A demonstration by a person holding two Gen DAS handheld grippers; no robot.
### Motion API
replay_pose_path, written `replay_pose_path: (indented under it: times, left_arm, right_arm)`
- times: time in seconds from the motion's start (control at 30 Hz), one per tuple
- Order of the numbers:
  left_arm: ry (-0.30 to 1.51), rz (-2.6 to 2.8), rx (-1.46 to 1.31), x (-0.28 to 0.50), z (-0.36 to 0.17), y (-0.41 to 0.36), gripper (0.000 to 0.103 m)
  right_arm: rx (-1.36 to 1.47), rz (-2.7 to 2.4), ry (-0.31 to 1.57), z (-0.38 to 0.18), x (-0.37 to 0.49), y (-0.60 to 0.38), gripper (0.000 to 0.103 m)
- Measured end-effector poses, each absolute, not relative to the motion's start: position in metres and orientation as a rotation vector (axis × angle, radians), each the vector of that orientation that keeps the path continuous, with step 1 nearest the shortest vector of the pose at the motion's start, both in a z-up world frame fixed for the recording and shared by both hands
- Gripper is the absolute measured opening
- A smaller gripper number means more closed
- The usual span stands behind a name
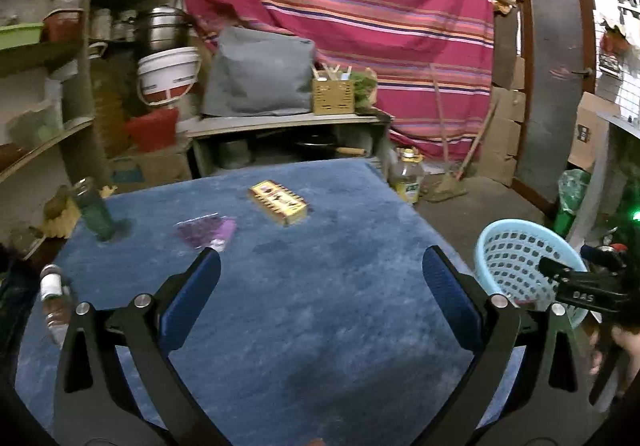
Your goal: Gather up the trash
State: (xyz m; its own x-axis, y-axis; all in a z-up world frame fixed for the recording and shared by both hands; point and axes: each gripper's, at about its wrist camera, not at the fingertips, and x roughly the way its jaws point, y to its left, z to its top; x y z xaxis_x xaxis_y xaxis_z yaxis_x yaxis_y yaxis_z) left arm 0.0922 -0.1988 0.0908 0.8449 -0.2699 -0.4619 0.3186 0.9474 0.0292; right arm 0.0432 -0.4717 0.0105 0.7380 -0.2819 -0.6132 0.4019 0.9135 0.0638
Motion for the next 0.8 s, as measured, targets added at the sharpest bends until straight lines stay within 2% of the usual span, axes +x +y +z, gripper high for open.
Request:
replay_pose_path:
  times: [0.27,0.8]
  left_arm:
    - [0.464,-0.316,0.112,0.07,0.084,-0.16,0.098]
    - [0.441,-0.149,0.052,0.028,0.074,-0.077,0.098]
  right_arm:
    - [0.13,-0.316,0.567,0.031,0.022,-0.383,0.098]
    - [0.142,-0.274,0.499,0.033,-0.015,-0.276,0.098]
